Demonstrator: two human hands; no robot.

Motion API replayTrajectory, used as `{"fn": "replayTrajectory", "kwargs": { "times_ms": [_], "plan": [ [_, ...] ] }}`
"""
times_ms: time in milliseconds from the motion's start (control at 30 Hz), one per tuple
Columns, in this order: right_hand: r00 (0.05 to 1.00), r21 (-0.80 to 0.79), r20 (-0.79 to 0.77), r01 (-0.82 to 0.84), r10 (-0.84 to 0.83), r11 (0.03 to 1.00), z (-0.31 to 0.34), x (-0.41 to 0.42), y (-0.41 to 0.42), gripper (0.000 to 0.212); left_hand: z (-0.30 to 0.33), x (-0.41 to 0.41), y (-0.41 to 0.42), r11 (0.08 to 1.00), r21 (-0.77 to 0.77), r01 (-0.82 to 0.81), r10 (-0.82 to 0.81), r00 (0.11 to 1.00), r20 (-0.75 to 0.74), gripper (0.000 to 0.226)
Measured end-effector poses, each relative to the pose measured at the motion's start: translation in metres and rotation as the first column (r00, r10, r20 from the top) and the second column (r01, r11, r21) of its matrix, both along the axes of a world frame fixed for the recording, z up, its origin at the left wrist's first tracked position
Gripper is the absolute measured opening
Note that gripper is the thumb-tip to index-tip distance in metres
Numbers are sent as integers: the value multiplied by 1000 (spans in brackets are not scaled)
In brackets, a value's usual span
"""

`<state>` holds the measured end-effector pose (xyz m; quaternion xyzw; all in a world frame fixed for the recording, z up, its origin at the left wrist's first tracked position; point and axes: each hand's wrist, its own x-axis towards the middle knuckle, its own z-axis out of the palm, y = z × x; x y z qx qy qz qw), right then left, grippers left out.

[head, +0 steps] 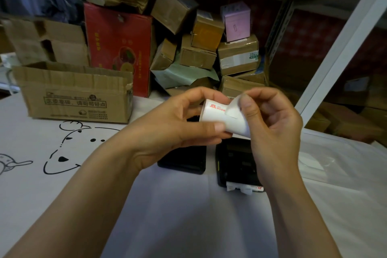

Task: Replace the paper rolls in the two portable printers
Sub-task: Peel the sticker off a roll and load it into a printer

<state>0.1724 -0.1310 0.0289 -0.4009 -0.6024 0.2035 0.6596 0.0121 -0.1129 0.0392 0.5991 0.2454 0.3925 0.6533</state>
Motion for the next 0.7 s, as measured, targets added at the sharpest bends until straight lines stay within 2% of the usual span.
{"fn": "replayTrajectory", "kwargs": {
  "times_ms": [67,267,334,434,534,567,634,701],
  "plan": [
    [999,7,32,5,-6,1000,1,1,-1,19,-1,0,0,1000,10,-8,8,1000,-8,40],
    [991,53,126,-41,34,998,6,-3,-5,20,-4,0,3,993,22,-112,113,992,-63,27],
    [989,-22,128,-74,76,997,8,0,-6,24,-6,1,4,989,54,-134,139,984,-108,25],
    [985,-154,150,-61,85,986,7,4,-6,47,-10,3,6,985,69,-157,167,973,-160,26],
    [995,-280,72,-48,70,959,2,7,0,75,-15,1,9,991,48,-127,135,966,-220,34],
    [998,-319,23,-53,63,946,0,8,1,79,-16,0,9,994,39,-106,112,967,-230,39],
    [995,-393,-86,-89,60,915,-3,12,5,73,-18,-1,10,995,36,-89,95,967,-235,45],
    [971,-448,-223,-184,90,875,-6,14,7,62,-20,0,12,992,40,-120,126,968,-218,42]
  ]
}}
